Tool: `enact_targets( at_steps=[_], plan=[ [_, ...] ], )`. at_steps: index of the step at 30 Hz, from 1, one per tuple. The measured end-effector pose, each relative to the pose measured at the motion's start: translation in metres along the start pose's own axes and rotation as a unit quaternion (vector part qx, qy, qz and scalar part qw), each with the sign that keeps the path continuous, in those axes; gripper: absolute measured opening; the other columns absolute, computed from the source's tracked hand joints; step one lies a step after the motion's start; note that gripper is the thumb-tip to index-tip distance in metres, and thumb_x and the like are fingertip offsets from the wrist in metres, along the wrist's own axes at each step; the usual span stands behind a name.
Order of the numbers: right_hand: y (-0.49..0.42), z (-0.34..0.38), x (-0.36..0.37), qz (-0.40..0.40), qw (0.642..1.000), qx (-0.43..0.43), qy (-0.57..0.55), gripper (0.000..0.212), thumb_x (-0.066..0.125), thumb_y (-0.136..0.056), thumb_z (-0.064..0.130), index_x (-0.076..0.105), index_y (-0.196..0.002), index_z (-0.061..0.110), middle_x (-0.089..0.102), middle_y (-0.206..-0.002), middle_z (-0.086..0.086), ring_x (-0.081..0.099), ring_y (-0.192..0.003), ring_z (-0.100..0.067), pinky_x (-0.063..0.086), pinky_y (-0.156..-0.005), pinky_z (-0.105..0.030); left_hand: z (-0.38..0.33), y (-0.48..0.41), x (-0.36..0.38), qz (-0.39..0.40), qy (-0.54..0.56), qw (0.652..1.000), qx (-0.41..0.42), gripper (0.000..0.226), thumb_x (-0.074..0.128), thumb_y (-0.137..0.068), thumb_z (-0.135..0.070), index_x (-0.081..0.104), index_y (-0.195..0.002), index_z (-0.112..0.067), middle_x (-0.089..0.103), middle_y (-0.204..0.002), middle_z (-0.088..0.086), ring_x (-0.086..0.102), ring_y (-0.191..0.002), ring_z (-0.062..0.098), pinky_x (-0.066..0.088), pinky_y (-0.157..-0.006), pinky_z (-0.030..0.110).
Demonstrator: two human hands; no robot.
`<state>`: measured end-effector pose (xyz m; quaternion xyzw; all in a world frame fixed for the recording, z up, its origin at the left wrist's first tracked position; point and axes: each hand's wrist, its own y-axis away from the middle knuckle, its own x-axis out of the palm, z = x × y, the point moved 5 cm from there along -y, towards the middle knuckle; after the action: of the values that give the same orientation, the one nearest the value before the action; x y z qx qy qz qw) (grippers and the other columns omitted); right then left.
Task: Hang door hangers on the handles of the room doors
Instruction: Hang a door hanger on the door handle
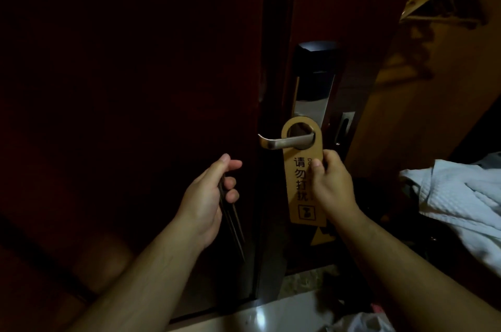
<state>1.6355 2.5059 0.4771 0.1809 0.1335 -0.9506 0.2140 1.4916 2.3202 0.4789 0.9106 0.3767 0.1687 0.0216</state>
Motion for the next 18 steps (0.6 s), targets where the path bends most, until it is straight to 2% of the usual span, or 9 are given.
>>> enact_targets(
  at_steps=[3,6,10,13,15,18],
  plan=[
    [-0.018,-0.002,-0.007,0.016,0.999,0.047,-0.018,0.011,0.038,-0.104,0.027,0.049,-0.103,0.03,0.061,-0.095,0.008,0.06,-0.087,-0.007,0.046,-0.065,-0.027,-0.005,-0.01,0.016,0.007,-0.026,1.0,-0.011,0.043,0.06,-0.083,-0.06,0.077,-0.096,-0.023,0.051,-0.071,-0.006,0.045,-0.059,0.01,0.042,-0.088,0.035],
    [-0.036,-0.009,-0.013,0.035,0.996,0.087,-0.012,0.015,0.038,-0.104,0.03,0.053,-0.105,0.027,0.064,-0.097,0.004,0.06,-0.089,-0.011,0.047,-0.074,-0.034,-0.009,-0.02,0.034,0.012,-0.057,0.998,-0.012,0.047,0.059,-0.083,-0.065,0.078,-0.092,-0.023,0.053,-0.071,-0.005,0.047,-0.057,0.009,0.043,-0.087,0.033],
    [-0.052,-0.022,-0.015,0.075,0.988,0.131,-0.036,0.018,0.039,-0.103,0.031,0.056,-0.105,0.025,0.066,-0.101,0.001,0.061,-0.096,-0.018,0.049,-0.083,-0.041,-0.007,-0.032,0.055,0.011,-0.058,0.998,-0.014,0.047,0.061,-0.078,-0.068,0.078,-0.088,-0.025,0.063,-0.093,0.003,0.049,-0.061,0.008,0.043,-0.074,0.03],
    [-0.06,-0.032,-0.012,0.116,0.98,0.155,-0.054,0.018,0.041,-0.102,0.033,0.058,-0.105,0.026,0.066,-0.106,0.0,0.062,-0.099,-0.019,0.05,-0.091,-0.046,-0.003,-0.038,0.068,-0.005,-0.069,0.997,-0.027,0.062,0.059,-0.072,-0.073,0.075,-0.096,-0.018,0.059,-0.083,0.002,0.048,-0.06,0.009,0.044,-0.072,0.028],
    [-0.066,-0.036,-0.016,0.116,0.983,0.139,-0.038,0.018,0.044,-0.101,0.035,0.056,-0.109,0.025,0.065,-0.105,0.002,0.061,-0.097,-0.016,0.052,-0.087,-0.042,0.0,-0.041,0.076,-0.016,-0.064,0.997,-0.038,0.064,0.058,-0.075,-0.071,0.073,-0.101,-0.014,0.056,-0.076,0.0,0.046,-0.059,0.009,0.044,-0.065,0.024],
    [-0.069,-0.029,-0.035,0.041,0.997,0.066,-0.011,0.021,0.046,-0.099,0.042,0.057,-0.101,0.024,0.063,-0.093,0.004,0.06,-0.081,-0.009,0.048,-0.064,-0.027,0.004,-0.045,0.084,-0.041,-0.06,0.997,-0.04,0.059,0.055,-0.082,-0.066,0.071,-0.103,-0.013,0.06,-0.073,-0.004,0.045,-0.058,0.01,0.044,-0.062,0.023]
  ],
)
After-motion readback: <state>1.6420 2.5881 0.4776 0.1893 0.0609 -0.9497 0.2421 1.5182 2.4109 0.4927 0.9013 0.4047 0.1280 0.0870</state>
